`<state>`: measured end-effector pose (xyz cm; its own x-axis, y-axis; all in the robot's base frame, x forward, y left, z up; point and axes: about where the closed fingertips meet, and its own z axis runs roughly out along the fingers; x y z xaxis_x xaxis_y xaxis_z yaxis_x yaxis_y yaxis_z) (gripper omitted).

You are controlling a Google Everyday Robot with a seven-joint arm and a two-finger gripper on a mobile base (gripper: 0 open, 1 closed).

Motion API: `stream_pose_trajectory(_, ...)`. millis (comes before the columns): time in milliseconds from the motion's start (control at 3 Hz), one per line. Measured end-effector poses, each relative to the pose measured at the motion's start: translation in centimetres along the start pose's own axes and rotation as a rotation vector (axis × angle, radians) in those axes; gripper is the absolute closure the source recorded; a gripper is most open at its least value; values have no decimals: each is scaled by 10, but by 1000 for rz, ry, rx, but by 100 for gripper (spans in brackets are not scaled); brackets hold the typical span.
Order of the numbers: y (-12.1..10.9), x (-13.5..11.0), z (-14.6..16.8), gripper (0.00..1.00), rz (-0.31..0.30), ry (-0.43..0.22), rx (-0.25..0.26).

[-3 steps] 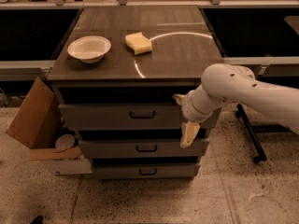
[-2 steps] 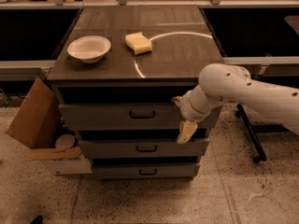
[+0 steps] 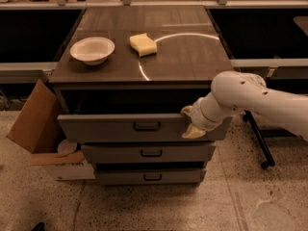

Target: Open top drawer

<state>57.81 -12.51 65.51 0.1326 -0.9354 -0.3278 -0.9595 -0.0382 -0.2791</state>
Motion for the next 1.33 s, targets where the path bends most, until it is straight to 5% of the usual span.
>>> stream_pose_trajectory(667, -4, -4, -12, 100, 0, 0, 0)
stream_pose_trajectory(1333, -4, -6, -14, 61, -1, -1, -3)
